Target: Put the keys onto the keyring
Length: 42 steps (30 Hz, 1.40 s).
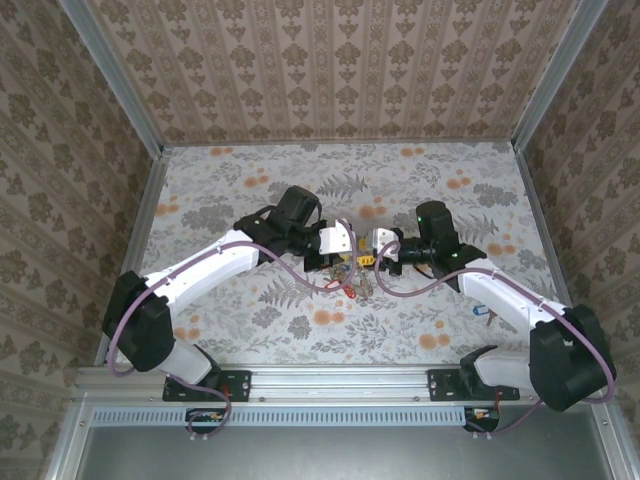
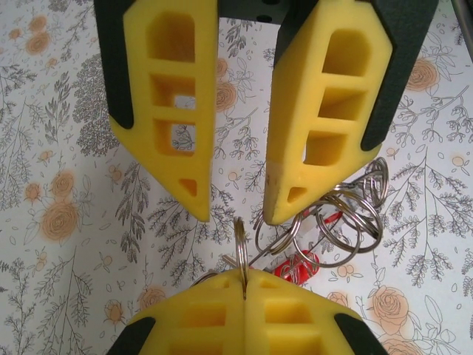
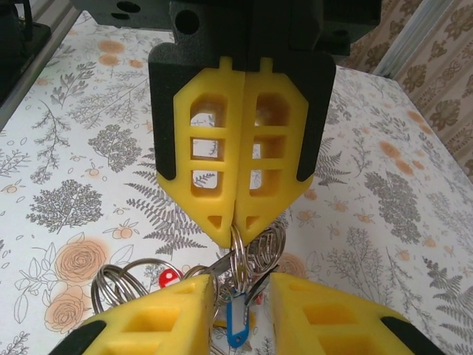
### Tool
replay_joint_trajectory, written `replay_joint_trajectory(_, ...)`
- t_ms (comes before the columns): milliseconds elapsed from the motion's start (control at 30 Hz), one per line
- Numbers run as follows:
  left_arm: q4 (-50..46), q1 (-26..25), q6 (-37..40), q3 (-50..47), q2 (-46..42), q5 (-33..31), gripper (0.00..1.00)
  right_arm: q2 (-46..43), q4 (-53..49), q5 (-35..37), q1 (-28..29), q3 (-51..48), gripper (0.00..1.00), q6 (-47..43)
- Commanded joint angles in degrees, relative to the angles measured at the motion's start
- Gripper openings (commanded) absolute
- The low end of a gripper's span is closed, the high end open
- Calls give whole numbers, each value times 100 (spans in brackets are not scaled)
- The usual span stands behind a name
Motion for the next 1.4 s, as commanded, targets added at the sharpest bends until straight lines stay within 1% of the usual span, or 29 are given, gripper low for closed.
replay_joint_trajectory(0,46,-42,-5,208,-184,119,0,110,73,-252,8,195,26,17)
replay_joint_trajectory(100,45,-43,3,204,-194,140,0,166,82,-292,9,237,24,21)
replay_joint_trajectory(167,45,-40,3,199,-202,142,0,199,154,-355,6,225,19,84)
replay_joint_trajectory(200,45,-41,4,191,-199,141,0,212,193,-382,-1,230,19,121)
replay_joint_trajectory(367,97,-34,-6,134,-240,162,0,289,345,-561,-32,230,18,274)
replay_joint_trajectory(533,243,-25,-74,78,-273,249,0,437,133,-759,-31,369,18,275)
replay_joint_trajectory(633,357,8,-145,17,-319,260,0,522,179,-766,-35,363,7,370)
replay_joint_trajectory(700,537,57,-303,-108,-391,260,1,518,356,-680,-36,275,3,491)
replay_joint_trajectory(733,706,99,-447,-237,-467,282,4,506,502,-672,-57,185,1,567)
replay_joint_trajectory(767,957,163,-608,-418,-566,288,11,493,795,-713,-99,59,0,731)
replay_joint_trajectory(833,1532,311,-956,-874,-794,406,21,510,1562,-840,-205,-197,0,1295)
replay_joint_trajectory(867,1903,437,-1200,-1152,-917,537,24,514,1939,-903,-244,-310,0,1580)
replay_joint_trajectory(933,2628,657,-1701,-1666,-1113,798,26,542,2410,-992,-250,-434,0,1898)
replay_joint_trajectory(967,3015,737,-1965,-1915,-1192,1025,27,576,2672,-1037,-250,-514,0,2079)
replay_joint_trajectory(1000,3307,784,-2141,-2106,-1243,1098,29,615,2939,-1064,-247,-585,0,2280)
replay_joint_trajectory(1100,3983,827,-2527,-2486,-1266,1129,29,720,3955,-1056,-250,-825,0,2949)
replay_joint_trajectory(1267,5145,827,-3158,-2774,-1005,1163,29,960,5069,-944,-253,-1052,0,3798)
replay_joint_trajectory(1367,5593,827,-3337,-2838,-830,1126,29,1052,5622,-920,-250,-1130,0,4229)
